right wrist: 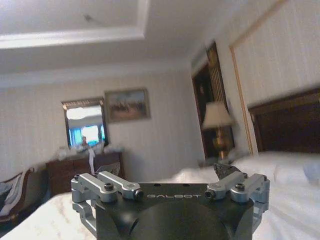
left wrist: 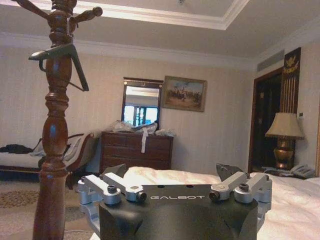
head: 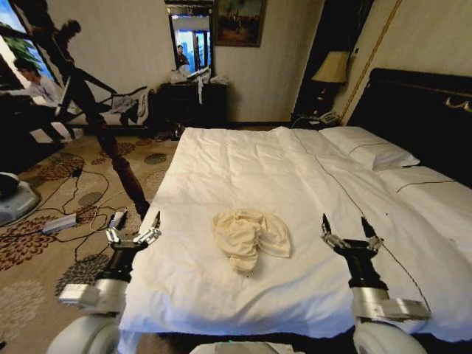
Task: Pick up the clothes from the bed and hang them on the clothes hanger.
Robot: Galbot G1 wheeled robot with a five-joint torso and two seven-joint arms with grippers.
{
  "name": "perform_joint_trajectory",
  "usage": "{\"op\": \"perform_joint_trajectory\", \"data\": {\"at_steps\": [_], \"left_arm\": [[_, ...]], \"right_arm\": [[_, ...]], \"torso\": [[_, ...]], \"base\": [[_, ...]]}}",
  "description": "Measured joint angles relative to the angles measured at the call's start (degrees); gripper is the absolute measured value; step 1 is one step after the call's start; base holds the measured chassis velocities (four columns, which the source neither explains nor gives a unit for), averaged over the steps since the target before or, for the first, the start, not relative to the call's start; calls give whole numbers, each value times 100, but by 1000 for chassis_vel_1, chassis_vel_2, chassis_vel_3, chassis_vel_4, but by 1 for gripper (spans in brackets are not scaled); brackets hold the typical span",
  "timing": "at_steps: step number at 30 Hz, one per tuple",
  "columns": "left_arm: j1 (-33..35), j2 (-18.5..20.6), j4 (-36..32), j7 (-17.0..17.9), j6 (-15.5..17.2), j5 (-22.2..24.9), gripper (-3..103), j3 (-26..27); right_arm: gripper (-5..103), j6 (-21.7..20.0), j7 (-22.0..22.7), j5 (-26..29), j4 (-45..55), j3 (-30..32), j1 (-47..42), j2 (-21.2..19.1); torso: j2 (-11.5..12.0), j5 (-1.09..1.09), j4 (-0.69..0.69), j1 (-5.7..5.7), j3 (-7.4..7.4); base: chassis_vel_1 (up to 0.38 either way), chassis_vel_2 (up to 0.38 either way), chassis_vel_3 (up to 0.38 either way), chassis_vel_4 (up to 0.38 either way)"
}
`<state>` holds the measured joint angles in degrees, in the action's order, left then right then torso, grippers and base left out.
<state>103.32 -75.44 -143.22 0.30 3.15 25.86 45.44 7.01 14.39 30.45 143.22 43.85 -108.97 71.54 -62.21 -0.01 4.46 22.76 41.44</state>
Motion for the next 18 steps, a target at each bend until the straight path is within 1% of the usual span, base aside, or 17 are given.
{"op": "perform_joint_trajectory", "data": {"at_steps": [4, 8, 12, 18], "left_arm": [[-59, -269, 119, -8, -197, -477, 100, -292], [-94, -289, 264, 1, -252, -632, 100, -320], [-151, -157, 362, 1, -262, -594, 100, -252], [-310, 20, 477, 19, -274, -206, 100, -181]], "right_arm": [[100, -144, 103, 127, -108, -250, 45, 18], [100, -187, 163, 139, -249, -370, 57, 58], [100, -213, 167, 140, -287, -371, 73, 64], [100, -219, 151, 137, -361, -215, 132, 4]], "torso": [[0, 2, -1, 0, 0], [0, 2, 0, 0, 0], [0, 1, 0, 0, 0], [0, 2, 0, 0, 0]], "base": [[0, 0, 0, 0], [0, 0, 0, 0], [0, 0, 0, 0], [0, 0, 0, 0]]}}
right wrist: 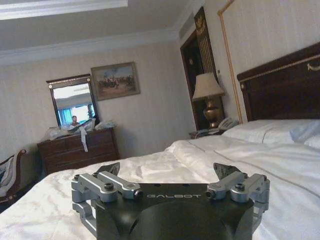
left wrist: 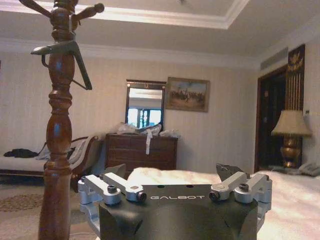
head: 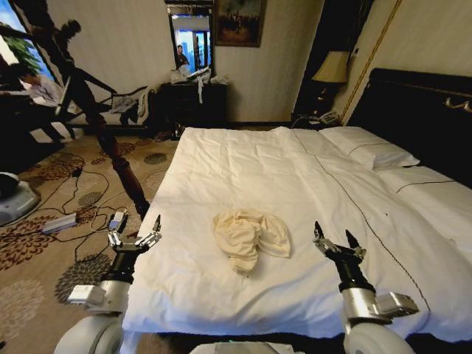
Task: Pick up the clothes from the bed and hang them on the clothes hanger.
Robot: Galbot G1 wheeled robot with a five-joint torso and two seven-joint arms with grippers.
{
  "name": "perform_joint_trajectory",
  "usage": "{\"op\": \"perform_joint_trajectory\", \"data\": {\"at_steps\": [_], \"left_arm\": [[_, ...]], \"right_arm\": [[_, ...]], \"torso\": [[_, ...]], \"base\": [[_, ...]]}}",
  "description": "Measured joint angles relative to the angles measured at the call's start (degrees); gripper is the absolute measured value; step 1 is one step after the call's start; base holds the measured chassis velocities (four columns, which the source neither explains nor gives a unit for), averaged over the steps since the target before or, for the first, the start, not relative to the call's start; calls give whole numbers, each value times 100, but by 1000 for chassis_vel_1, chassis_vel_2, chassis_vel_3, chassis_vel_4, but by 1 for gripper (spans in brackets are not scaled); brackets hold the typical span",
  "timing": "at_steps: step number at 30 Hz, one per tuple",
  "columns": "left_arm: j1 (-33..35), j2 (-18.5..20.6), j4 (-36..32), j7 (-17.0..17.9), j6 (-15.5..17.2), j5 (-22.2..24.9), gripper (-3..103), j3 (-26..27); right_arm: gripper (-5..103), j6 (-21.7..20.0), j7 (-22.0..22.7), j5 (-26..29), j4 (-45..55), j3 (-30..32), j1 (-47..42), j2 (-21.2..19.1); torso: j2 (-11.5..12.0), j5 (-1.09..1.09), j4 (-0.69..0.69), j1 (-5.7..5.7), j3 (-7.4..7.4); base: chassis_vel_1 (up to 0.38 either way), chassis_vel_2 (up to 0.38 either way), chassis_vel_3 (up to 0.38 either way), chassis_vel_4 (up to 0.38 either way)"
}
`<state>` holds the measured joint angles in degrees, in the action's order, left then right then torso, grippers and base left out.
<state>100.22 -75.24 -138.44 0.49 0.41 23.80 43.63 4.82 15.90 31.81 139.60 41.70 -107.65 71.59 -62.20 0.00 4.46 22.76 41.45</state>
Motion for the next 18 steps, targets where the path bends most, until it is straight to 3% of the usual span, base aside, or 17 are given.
{"op": "perform_joint_trajectory", "data": {"at_steps": [6, 12, 14, 16, 18], "left_arm": [[0, 67, -296, 6, 106, 392, 100, 124], [48, -297, 712, -21, -330, -499, 100, -201], [81, -359, 776, -35, -381, -531, 100, -221], [159, -463, 861, -56, -480, -571, 100, -215], [358, -593, 1021, -60, -658, -607, 100, -137]], "right_arm": [[100, 8, -118, 84, 309, 144, -12, -70], [100, 176, -198, -201, -645, -196, 240, 49], [100, 193, -204, -179, -722, -261, 260, 65], [100, 203, -208, -29, -793, -396, 275, 77], [100, 115, -166, 498, -808, -629, 308, 45]], "torso": [[-2, 0, 0, 0, 0], [-1, 0, 0, 1, 0], [-1, 1, 0, 1, 1], [-1, 1, 0, 0, 0], [-1, 0, 1, 0, 0]], "base": [[0, 0, 0, 0], [0, 0, 0, 0], [0, 0, 0, 0], [0, 0, 0, 0], [0, 0, 0, 0]]}}
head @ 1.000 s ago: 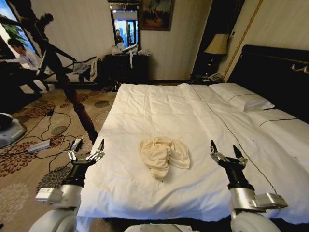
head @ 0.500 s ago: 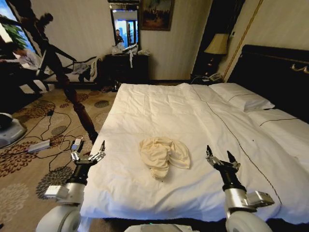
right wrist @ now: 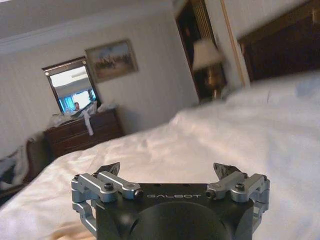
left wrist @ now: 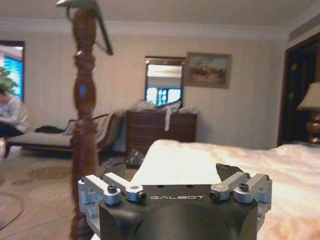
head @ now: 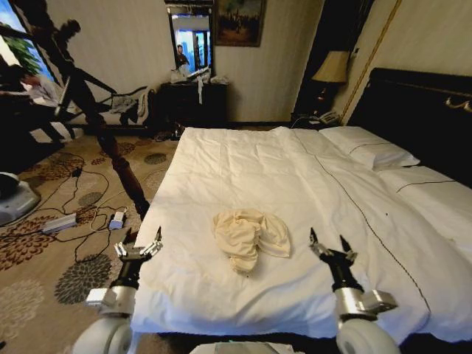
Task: Pick up the clothes from the bed and hang them on the clothes hanger.
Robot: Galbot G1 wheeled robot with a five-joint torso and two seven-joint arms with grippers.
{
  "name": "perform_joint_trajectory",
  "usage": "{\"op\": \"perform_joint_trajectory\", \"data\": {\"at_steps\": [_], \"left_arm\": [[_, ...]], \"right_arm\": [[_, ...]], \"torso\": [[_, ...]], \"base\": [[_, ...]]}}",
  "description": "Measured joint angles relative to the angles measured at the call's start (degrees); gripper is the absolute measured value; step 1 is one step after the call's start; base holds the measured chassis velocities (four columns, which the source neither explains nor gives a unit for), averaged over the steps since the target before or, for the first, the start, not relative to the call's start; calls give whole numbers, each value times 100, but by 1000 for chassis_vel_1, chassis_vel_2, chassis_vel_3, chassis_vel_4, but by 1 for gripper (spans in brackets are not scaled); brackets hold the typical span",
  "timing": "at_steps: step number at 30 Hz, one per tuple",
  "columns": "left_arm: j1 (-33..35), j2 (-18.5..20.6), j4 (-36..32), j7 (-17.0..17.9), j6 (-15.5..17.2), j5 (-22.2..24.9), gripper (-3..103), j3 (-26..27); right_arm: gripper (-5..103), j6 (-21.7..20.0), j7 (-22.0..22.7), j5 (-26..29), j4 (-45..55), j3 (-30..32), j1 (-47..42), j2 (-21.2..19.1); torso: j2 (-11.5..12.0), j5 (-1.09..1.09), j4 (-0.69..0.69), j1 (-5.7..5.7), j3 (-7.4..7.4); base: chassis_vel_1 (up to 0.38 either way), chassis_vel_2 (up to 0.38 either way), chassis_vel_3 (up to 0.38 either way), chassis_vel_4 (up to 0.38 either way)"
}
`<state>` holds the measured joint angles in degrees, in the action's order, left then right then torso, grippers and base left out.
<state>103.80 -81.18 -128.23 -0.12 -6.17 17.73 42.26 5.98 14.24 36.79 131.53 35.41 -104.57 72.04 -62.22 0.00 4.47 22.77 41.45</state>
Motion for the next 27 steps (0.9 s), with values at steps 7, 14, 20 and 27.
{"op": "perform_joint_trajectory", "data": {"at_steps": [7, 14, 20, 27], "left_arm": [[387, -203, 541, 26, -471, -179, 100, 137], [529, -350, 630, 112, -600, -291, 100, 162], [539, -392, 493, 138, -521, -390, 100, 129], [553, -432, 465, 174, -506, -466, 100, 87]], "right_arm": [[100, -620, 350, 1919, -83, -523, 429, -293], [100, -949, 776, 2874, -807, -1007, 1166, -341], [100, -937, 872, 2793, -1308, -1159, 1561, -4], [100, -960, 996, 2515, -1580, -1212, 1684, 133]], "torso": [[0, -2, -2, 0, 0], [0, 0, -1, 0, 0], [0, -1, -1, 0, 0], [1, 0, -1, 0, 0]], "base": [[0, 0, 0, 0], [0, 0, 0, 0], [0, 0, 0, 0], [0, 0, 0, 0]]}}
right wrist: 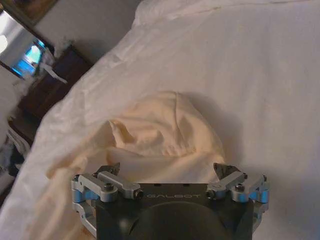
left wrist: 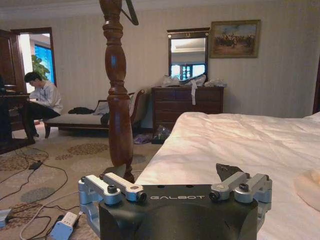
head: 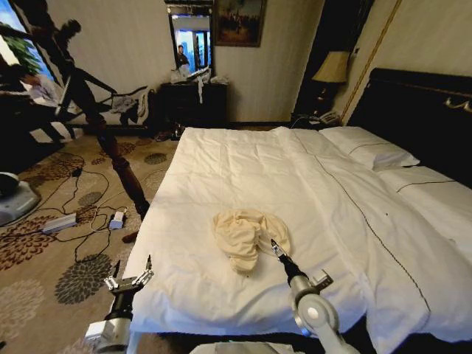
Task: Pick up the clothes from the bed and hang them on the clothes hanger.
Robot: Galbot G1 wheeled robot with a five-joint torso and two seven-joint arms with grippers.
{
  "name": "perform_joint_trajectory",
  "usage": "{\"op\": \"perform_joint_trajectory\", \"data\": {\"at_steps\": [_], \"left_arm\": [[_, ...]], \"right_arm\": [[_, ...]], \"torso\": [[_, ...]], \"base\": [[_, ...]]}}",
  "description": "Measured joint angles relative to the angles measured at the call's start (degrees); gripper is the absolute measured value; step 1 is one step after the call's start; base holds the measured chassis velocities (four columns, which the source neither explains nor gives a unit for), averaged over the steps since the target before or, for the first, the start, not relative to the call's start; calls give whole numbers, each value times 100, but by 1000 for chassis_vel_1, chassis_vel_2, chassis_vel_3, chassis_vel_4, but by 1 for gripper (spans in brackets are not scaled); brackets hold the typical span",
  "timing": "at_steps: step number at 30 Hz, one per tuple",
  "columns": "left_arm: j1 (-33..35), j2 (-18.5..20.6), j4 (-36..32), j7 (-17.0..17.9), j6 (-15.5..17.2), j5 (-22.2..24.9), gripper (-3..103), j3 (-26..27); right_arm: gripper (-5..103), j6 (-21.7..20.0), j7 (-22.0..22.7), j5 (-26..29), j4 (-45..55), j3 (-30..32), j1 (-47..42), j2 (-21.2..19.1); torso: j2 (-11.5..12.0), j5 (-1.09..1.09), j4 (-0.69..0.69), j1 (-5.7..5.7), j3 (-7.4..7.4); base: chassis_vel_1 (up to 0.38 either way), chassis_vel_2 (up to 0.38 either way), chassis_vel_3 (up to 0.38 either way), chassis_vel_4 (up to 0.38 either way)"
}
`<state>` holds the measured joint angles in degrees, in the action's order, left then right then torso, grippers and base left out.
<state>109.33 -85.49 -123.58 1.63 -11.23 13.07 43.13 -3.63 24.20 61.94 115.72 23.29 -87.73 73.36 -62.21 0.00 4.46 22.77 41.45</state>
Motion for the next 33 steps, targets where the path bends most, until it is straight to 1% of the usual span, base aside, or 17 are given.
{"op": "perform_joint_trajectory", "data": {"at_steps": [5, 11, 13, 14, 15, 16, 17, 19, 22, 23, 24, 25, 26, 27, 28, 31, 33], "left_arm": [[2, -6, -14, 32, 13, -14, 100, -4], [22, -29, -30, 66, 13, -36, 100, -28], [55, -30, -128, 105, 93, 212, 100, -70], [55, -30, -128, 105, 93, 212, 100, -70], [60, -28, -171, 130, 142, 346, 100, -76], [61, -28, -177, 135, 147, 364, 100, -75], [60, -22, -184, 154, 156, 380, 100, -52], [61, -18, -184, 159, 156, 379, 100, -47], [70, -20, -182, 176, 144, 361, 100, -45], [70, -20, -182, 176, 144, 361, 100, -45], [70, -23, -178, 179, 141, 352, 100, -48], [69, -27, -172, 181, 138, 342, 100, -53], [65, -31, -162, 183, 132, 329, 100, -59], [65, -31, -162, 183, 132, 329, 100, -59], [57, -35, -144, 186, 125, 315, 100, -63], [43, -36, -109, 201, 119, 308, 100, -62], [35, -30, -91, 218, 112, 310, 100, -53]], "right_arm": [[100, -40, 101, -323, -94, -136, -26, 106], [100, -46, 138, -402, -171, -168, -2, 207], [101, -13, 137, -430, -275, -166, 37, 246], [101, -13, 137, -430, -275, -166, 37, 246], [97, 31, 141, -458, -367, -150, 71, 275], [97, 43, 143, -465, -388, -144, 78, 281], [87, 136, 160, -504, -524, -111, 122, 325], [87, 175, 165, -511, -563, -99, 135, 341], [71, 389, 123, -518, -646, -61, 172, 401], [71, 389, 123, -518, -646, -61, 172, 401], [65, 429, 97, -516, -649, -57, 180, 411], [65, 474, 57, -511, -649, -56, 187, 422], [60, 518, 2, -504, -648, -57, 191, 432], [60, 518, 2, -504, -648, -57, 191, 432], [49, 555, -57, -501, -634, -62, 188, 442], [44, 599, -117, -512, -589, -85, 165, 458], [33, 619, -129, -539, -571, -90, 150, 466]], "torso": [[0, 0, 0, 0, 0], [0, 0, 0, 0, 0], [0, 0, 0, 0, 0], [0, 0, 0, 0, 0], [0, 0, 0, 0, 0], [0, 0, 0, 0, 0], [0, 0, 0, 0, 0], [0, 0, 0, 0, -1], [0, 0, 0, 0, 0], [0, 0, 0, 0, 0], [0, 0, 0, 0, 0], [0, 1, 0, 0, 0], [0, 0, 0, 0, 0], [0, 0, 0, 0, 0], [0, 1, 0, 0, 0], [0, 0, 0, 0, 0], [0, 0, 0, 0, 0]], "base": [[0, 0, 0, 0], [0, 0, 0, 0], [0, 0, 0, 0], [0, 0, 0, 0], [0, 0, 0, 0], [0, 0, 0, 0], [0, 0, 0, 0], [0, 0, 0, 0], [0, 0, 0, 0], [0, 0, 0, 0], [0, 0, 0, 0], [0, 0, 0, 0], [0, 0, 0, 0], [0, 0, 0, 0], [0, 0, 0, 0], [0, 0, 0, 0], [0, 0, 0, 0]]}}
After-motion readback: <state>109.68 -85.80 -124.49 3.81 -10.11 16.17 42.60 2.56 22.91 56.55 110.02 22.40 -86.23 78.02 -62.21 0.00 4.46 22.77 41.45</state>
